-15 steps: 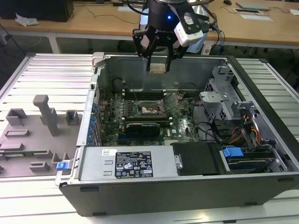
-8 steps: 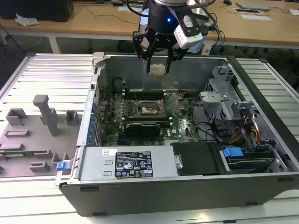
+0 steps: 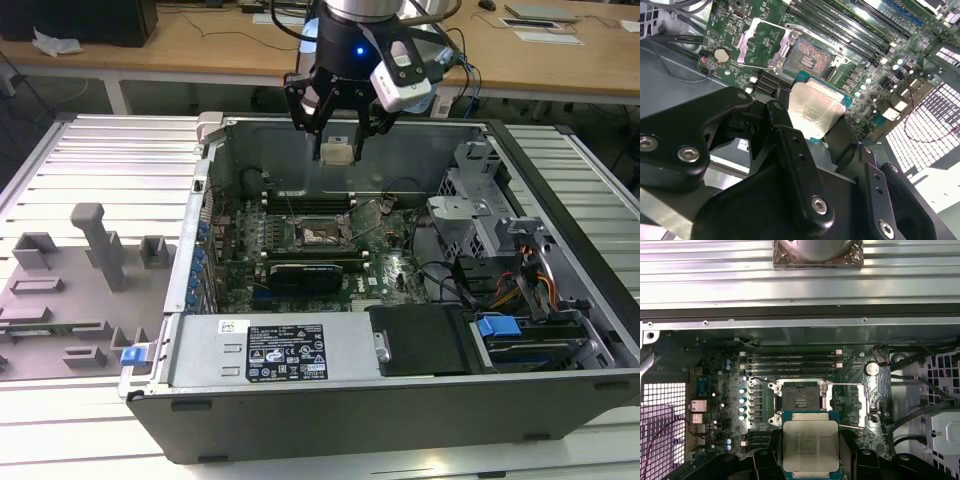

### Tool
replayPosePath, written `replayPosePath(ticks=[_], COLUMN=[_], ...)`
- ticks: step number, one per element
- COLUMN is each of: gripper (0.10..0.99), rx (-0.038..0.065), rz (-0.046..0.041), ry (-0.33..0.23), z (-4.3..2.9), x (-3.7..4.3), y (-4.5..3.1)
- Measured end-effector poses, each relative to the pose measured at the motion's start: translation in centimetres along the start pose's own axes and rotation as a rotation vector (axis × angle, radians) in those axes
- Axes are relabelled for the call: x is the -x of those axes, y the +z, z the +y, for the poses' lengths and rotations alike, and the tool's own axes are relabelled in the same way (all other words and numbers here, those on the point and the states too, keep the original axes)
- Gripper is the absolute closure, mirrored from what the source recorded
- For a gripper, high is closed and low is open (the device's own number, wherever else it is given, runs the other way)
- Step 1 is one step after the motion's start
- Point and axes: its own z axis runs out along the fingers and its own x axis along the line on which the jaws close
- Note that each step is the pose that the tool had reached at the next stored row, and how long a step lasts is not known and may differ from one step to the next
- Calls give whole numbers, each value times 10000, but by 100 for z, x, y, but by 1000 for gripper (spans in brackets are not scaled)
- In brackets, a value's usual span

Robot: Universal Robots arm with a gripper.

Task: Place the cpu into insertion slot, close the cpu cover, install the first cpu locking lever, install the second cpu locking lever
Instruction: 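Place the cpu into insertion slot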

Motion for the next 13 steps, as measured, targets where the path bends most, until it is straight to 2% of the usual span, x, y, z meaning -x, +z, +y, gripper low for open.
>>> replayPosePath(ticks=[13], gripper=[545], rx=[1], rz=[-30], ry=[-3], z=[-17], x=[-6], y=[187])
